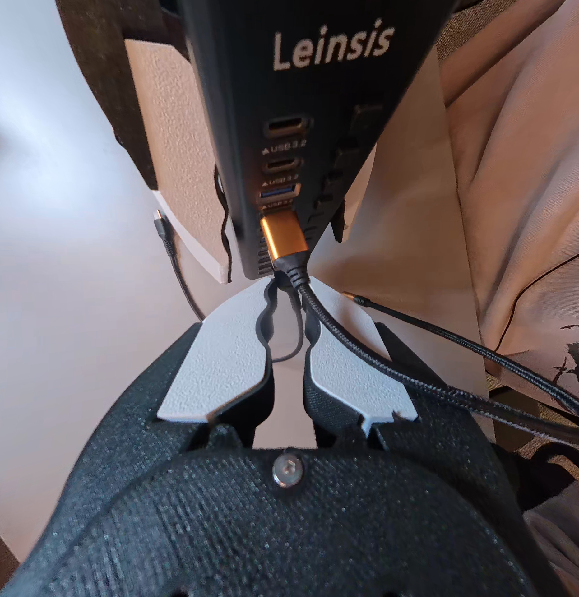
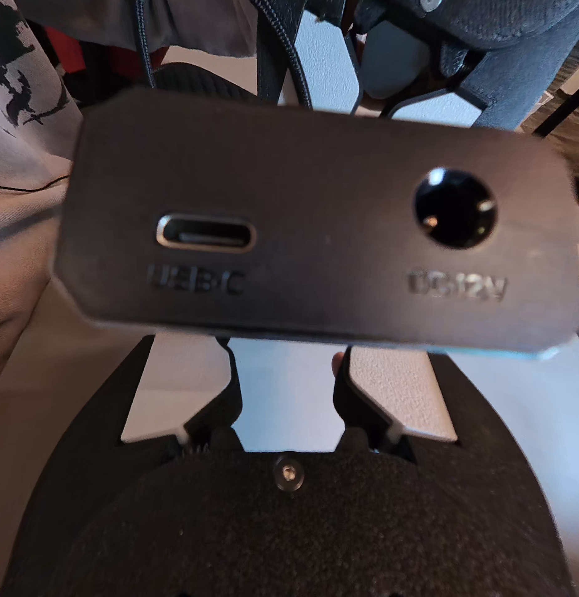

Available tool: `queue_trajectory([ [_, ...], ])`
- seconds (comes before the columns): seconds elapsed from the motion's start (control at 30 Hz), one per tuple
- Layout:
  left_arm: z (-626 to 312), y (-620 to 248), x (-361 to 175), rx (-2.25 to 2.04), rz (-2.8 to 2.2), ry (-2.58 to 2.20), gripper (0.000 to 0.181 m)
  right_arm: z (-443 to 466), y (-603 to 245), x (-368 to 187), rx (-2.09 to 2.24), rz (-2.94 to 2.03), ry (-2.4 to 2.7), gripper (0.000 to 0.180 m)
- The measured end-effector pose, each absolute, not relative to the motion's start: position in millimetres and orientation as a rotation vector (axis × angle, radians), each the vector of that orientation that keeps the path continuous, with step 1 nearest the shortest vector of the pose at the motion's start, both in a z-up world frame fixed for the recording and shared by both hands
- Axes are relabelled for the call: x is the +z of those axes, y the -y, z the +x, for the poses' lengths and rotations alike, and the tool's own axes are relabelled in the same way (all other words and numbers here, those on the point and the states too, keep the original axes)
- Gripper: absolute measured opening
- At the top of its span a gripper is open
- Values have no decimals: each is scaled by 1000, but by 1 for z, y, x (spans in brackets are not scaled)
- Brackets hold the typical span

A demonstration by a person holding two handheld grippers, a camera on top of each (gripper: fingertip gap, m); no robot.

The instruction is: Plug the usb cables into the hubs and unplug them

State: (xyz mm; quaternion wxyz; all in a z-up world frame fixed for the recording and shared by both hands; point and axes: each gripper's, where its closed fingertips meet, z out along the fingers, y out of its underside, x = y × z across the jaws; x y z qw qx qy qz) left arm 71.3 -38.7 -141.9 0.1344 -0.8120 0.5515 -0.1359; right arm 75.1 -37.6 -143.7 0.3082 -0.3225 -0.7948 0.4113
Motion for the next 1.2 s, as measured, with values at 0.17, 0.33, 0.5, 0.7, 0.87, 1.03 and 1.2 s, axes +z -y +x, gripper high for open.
queue_trajectory([
  [0.17, 74, 39, -135, -378, -2341, -1616, 15, 75, 39, -142, 1057, -845, 2096, 70],
  [0.33, 72, 37, -135, -322, -2368, -1637, 15, 74, 39, -144, 1049, -853, 2103, 70],
  [0.5, 72, 36, -133, -323, -2359, -1628, 15, 75, 40, -141, 1071, -848, 2087, 70],
  [0.7, 64, 36, -148, -395, -2342, -1500, 15, 78, 36, -140, 1081, -854, 2080, 71],
  [0.87, 35, 32, -150, -410, -2314, -1282, 15, 82, 27, -140, 1061, -868, 2081, 71],
  [1.03, 16, 35, -103, -286, -2259, -1233, 15, 79, 23, -151, 1001, -900, 2133, 70],
  [1.2, 48, 43, -92, -194, -2305, -1431, 15, 72, 28, -163, 922, -930, 2200, 71],
])
